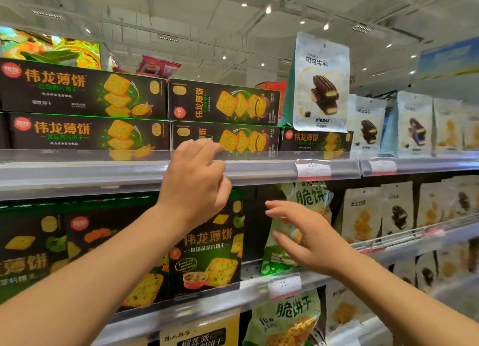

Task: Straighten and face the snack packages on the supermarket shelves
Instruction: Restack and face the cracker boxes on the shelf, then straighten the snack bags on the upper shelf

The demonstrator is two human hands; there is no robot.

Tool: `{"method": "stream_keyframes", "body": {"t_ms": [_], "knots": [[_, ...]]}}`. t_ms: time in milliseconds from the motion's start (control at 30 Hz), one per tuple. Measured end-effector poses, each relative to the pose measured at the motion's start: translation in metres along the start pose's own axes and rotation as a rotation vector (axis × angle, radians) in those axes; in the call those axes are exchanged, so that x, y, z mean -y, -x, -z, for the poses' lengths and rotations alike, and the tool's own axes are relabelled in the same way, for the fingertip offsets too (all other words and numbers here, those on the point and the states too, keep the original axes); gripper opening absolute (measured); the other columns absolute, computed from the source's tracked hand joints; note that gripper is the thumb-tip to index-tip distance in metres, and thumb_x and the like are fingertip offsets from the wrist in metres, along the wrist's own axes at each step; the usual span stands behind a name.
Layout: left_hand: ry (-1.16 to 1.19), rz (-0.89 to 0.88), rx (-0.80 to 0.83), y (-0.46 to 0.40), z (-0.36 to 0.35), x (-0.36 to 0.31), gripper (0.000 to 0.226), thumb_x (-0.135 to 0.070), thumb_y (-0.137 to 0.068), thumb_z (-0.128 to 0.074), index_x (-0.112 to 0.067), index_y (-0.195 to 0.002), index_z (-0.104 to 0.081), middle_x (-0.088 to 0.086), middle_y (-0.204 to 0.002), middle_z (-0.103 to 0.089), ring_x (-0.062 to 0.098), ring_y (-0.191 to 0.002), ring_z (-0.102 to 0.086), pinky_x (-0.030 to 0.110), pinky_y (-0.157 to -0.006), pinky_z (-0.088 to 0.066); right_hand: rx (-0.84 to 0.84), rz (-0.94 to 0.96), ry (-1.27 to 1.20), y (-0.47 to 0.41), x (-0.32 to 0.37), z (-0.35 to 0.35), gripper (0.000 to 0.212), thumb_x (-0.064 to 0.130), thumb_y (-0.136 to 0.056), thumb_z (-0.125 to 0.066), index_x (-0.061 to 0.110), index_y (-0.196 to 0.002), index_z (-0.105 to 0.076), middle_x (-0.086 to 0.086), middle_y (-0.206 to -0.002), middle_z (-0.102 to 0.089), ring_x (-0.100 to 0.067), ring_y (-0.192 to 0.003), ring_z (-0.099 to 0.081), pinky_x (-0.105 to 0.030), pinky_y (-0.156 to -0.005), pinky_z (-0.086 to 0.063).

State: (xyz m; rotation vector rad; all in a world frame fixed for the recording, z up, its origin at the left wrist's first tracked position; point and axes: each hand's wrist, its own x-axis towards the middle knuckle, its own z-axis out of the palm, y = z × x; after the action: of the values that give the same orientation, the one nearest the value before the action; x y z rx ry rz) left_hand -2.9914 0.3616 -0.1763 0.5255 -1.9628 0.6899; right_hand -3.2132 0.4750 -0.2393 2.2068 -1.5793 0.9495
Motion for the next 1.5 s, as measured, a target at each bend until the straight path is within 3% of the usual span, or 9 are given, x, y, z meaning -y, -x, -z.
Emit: {"method": "stream_keyframes", "body": {"t_ms": [267, 500, 667, 867, 1000, 1133, 1267, 1400, 1500], "knots": [[0.042, -0.164, 0.104, -0.027, -0.048, -0.068, 0.032, -0.02, -0.078, -0.06, -0.001, -0.101, -0.07, 0.022, -0.121, -0.062, 0.041, -0.114, -0.056, 0.053, -0.1, -0.043, -0.16, -0.025, 0.118, 0.031, -0.055, 0.075, 0.029, 0.011, -0.086, -0.062, 0.014, -0.115, -0.065, 0.001, -0.124, -0.062, -0.012, -0.12, -0.054, -0.032, -0.103, -0.044], [-0.071, -0.023, 0.116, -0.07, -0.093, -0.131, 0.052, -0.025, -0.083, -0.056, 0.001, -0.128, -0.059, 0.02, -0.131, -0.057, 0.037, -0.121, -0.052, 0.052, -0.102, -0.041, -0.235, 0.027, 0.248, 0.006, -0.139, 0.118, 0.04, 0.02, -0.09, -0.057, 0.008, -0.128, -0.059, -0.01, -0.133, -0.054, -0.023, -0.126, -0.045, -0.028, -0.109, -0.03], [-0.184, 0.192, 0.126, -0.086, -0.111, -0.156, 0.056, -0.037, -0.083, -0.048, -0.007, -0.128, -0.061, 0.009, -0.116, -0.062, 0.029, -0.109, -0.056, 0.044, -0.095, -0.035, -0.174, 0.063, 0.264, -0.002, -0.186, 0.114, 0.05, 0.036, -0.094, -0.047, 0.015, -0.139, -0.048, -0.009, -0.142, -0.042, -0.028, -0.133, -0.036, -0.046, -0.11, -0.032], [-0.238, 0.233, 0.094, -0.103, -0.111, -0.158, 0.044, -0.038, -0.08, -0.048, -0.009, -0.104, -0.07, 0.005, -0.085, -0.055, 0.027, -0.079, -0.051, 0.041, -0.072, -0.039, -0.19, 0.146, 0.222, -0.01, -0.201, 0.119, 0.042, 0.043, -0.091, -0.048, 0.021, -0.125, -0.059, 0.001, -0.133, -0.048, -0.018, -0.123, -0.041, -0.037, -0.103, -0.035], [-0.258, 0.212, 0.06, -0.112, -0.114, -0.157, 0.029, -0.032, -0.079, -0.051, -0.009, -0.086, -0.067, 0.003, -0.076, -0.05, 0.023, -0.07, -0.045, 0.035, -0.063, -0.033, -0.258, 0.123, 0.044, -0.041, -0.196, 0.143, 0.027, 0.037, -0.092, -0.052, 0.021, -0.11, -0.063, 0.007, -0.106, -0.062, -0.012, -0.101, -0.052, -0.032, -0.09, -0.042], [-0.237, 0.241, 0.034, -0.106, -0.12, -0.157, 0.023, -0.031, -0.08, -0.054, -0.012, -0.087, -0.065, 0.0, -0.078, -0.049, 0.021, -0.072, -0.043, 0.038, -0.066, -0.038, -0.364, -0.055, -0.234, -0.085, -0.19, 0.171, 0.04, 0.039, -0.093, -0.055, 0.016, -0.125, -0.056, 0.004, -0.116, -0.059, -0.014, -0.107, -0.055, -0.033, -0.089, -0.046], [-0.224, 0.239, 0.02, -0.108, -0.121, -0.155, 0.023, -0.033, -0.08, -0.053, -0.014, -0.088, -0.064, -0.003, -0.079, -0.046, 0.018, -0.073, -0.04, 0.035, -0.066, -0.038, -0.275, -0.24, -0.424, -0.12, -0.189, 0.182, 0.065, 0.055, -0.084, -0.059, 0.025, -0.138, -0.038, 0.001, -0.134, -0.051, -0.018, -0.115, -0.052, -0.044, -0.094, -0.047], [-0.223, 0.233, 0.008, -0.108, -0.121, -0.156, 0.023, -0.033, -0.08, -0.052, -0.014, -0.087, -0.063, -0.003, -0.079, -0.047, 0.019, -0.073, -0.041, 0.036, -0.066, -0.038, -0.142, -0.31, -0.701, -0.143, -0.189, 0.18, 0.082, 0.055, -0.08, -0.068, 0.022, -0.144, -0.03, 0.008, -0.106, -0.048, -0.006, -0.091, -0.05, -0.021, -0.064, -0.039], [-0.223, 0.228, 0.002, -0.108, -0.121, -0.156, 0.023, -0.033, -0.08, -0.052, -0.015, -0.088, -0.063, -0.003, -0.079, -0.047, 0.018, -0.073, -0.041, 0.035, -0.066, -0.037, -0.122, -0.283, -0.768, -0.153, -0.189, 0.174, 0.086, 0.05, -0.074, -0.076, 0.02, -0.142, -0.033, 0.005, -0.114, -0.05, -0.008, -0.097, -0.052, -0.02, -0.068, -0.04]]}}
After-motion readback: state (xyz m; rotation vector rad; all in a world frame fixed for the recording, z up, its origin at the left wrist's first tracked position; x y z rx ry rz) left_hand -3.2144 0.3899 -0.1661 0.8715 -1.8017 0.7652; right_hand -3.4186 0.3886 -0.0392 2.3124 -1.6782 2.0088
